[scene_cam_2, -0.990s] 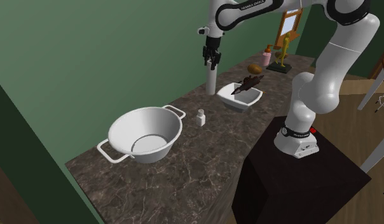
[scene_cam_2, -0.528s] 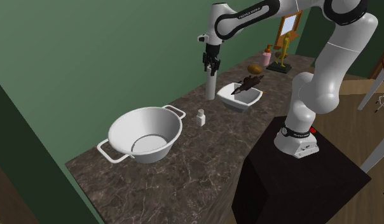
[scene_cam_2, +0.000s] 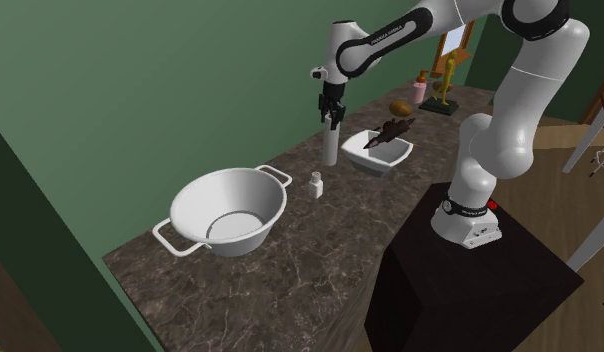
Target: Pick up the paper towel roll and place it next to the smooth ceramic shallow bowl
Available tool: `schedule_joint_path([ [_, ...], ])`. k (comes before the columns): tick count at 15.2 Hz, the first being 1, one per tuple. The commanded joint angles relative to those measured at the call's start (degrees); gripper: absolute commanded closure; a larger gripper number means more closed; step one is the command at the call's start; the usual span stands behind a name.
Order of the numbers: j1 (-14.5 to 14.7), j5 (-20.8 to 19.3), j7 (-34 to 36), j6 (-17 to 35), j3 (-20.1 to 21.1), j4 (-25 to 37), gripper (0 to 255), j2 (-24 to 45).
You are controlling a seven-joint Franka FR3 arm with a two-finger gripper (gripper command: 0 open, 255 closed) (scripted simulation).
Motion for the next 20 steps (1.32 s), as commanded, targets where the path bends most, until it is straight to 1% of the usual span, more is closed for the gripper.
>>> schedule_joint_path([
  [1, -0.02, 0.13, -0.19, 0.81, -0.11, -0.49, 255, 0.31],
  [8, -0.02, 0.14, -0.19, 0.81, -0.11, -0.48, 255, 0.32],
  [9, -0.02, 0.14, -0.19, 0.81, -0.11, -0.48, 0, 0.32],
  [14, -0.02, 0.14, -0.19, 0.81, -0.11, -0.49, 0, 0.32],
  [18, -0.17, -1.39, 1.02, -6.62, 0.7, 3.58, 0, -3.33],
  [20, -0.19, -1.39, 1.03, -6.62, 0.71, 3.57, 0, -3.34],
])
